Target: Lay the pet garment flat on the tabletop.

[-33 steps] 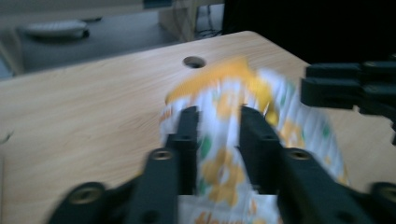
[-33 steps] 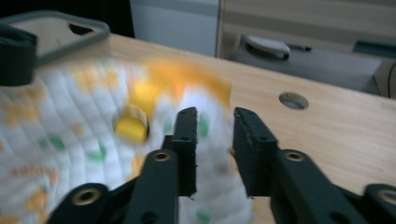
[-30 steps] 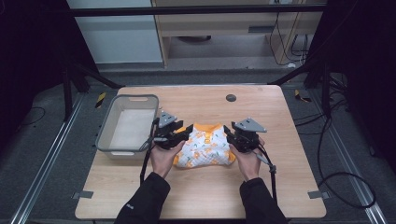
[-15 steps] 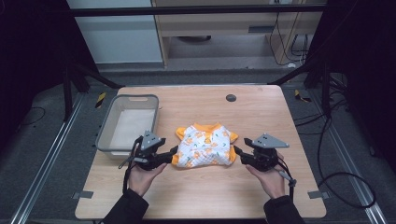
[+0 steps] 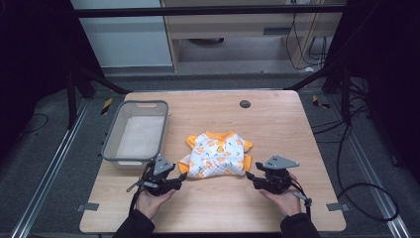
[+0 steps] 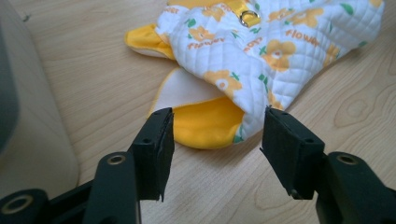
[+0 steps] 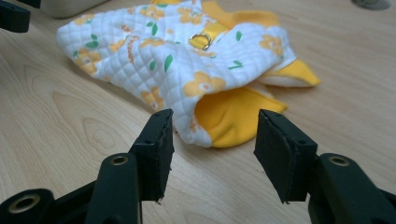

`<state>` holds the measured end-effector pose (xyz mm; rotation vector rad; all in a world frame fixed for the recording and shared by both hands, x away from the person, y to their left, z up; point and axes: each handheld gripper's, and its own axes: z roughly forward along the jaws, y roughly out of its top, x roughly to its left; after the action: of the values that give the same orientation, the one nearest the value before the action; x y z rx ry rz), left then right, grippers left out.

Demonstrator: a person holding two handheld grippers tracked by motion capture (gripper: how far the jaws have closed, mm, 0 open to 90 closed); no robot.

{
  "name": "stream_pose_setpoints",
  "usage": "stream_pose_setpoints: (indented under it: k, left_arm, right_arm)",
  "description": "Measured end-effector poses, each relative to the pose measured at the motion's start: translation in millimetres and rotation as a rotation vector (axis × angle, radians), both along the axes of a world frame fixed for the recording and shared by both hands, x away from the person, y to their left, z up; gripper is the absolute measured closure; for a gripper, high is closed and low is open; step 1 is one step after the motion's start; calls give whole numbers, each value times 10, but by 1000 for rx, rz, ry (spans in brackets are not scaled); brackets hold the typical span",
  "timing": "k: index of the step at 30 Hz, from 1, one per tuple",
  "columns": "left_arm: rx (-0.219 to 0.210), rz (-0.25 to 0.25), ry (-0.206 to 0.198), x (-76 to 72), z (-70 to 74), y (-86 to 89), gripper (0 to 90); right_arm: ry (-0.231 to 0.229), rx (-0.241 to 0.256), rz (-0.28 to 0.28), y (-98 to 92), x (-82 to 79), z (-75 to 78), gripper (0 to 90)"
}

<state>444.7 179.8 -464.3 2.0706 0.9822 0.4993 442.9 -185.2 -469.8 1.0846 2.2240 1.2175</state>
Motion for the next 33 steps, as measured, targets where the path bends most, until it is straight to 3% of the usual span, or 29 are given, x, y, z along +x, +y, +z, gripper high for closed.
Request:
stream_pose_setpoints:
  k: [9, 11, 14, 15, 16, 17, 21, 23, 26, 32, 33]
  left_arm:
    - [60, -62, 39, 68, -177, -162, 514]
    - [68, -69, 46, 75, -193, -179, 529]
    - [86, -66, 58, 91, -220, -205, 621]
    - [87, -58, 72, 104, -228, -208, 656]
    - [87, -58, 72, 104, -228, -208, 683]
    - [80, -54, 89, 111, -228, -205, 721]
    - [75, -69, 88, 86, -189, -223, 802]
    - [75, -80, 84, 76, -175, -235, 815]
    - [52, -98, 81, 40, -118, -250, 826]
    - [-47, -124, 43, -90, 137, -161, 830]
    - [-81, -137, 35, -161, 243, -120, 830]
  right_arm:
    - [67, -44, 37, 176, 123, -235, 492]
    - [67, -52, 43, 196, 133, -247, 501]
    - [59, -72, 60, 272, 154, -273, 542]
    - [40, -119, 53, 312, 156, -283, 614]
    - [40, -119, 53, 312, 156, -283, 614]
    - [36, -131, 43, 319, 155, -284, 695]
    - [20, -124, 43, 307, 132, -250, 815]
    - [17, -118, 47, 307, 124, -235, 824]
    - [16, -90, 59, 306, 92, -164, 836]
    - [12, -24, 87, 240, -43, 56, 838]
    - [12, 5, 100, 197, -98, 143, 839]
